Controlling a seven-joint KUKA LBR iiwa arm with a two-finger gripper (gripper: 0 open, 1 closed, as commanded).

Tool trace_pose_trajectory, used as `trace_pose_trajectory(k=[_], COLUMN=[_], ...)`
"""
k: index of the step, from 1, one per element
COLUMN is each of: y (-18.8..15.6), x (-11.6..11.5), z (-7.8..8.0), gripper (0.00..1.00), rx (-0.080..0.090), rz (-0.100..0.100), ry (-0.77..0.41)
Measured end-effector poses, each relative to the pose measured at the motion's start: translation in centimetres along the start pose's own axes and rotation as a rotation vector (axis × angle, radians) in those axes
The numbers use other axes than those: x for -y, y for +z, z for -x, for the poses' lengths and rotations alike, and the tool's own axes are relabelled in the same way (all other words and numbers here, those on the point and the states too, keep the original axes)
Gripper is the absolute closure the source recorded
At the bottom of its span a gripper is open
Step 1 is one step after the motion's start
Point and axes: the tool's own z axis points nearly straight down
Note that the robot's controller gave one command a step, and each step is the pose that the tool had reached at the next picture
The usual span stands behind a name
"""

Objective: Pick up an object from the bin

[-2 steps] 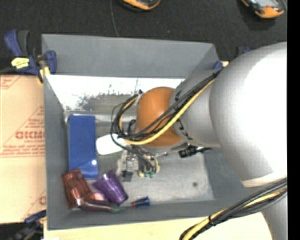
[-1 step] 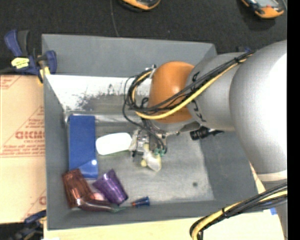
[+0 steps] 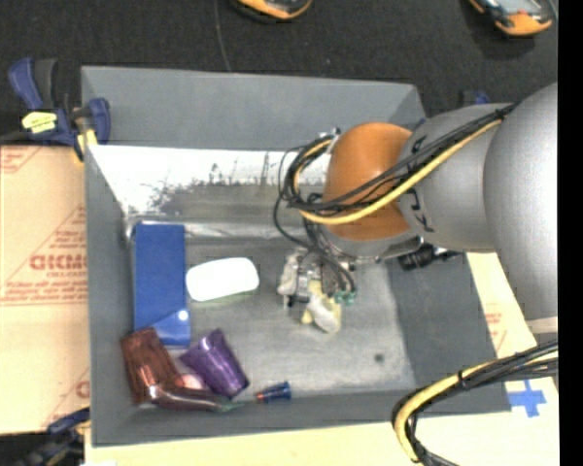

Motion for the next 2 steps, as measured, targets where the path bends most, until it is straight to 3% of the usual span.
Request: trace_pose_trajectory(k=[1,2], y=[3.6,-0.6], x=[-2.0,-1.1], z=[2.9,1.4], gripper=[1.00,1.00], rx=[0.011,-0.004], rz=[0.005,-0.003], ry=[0.126,0.078])
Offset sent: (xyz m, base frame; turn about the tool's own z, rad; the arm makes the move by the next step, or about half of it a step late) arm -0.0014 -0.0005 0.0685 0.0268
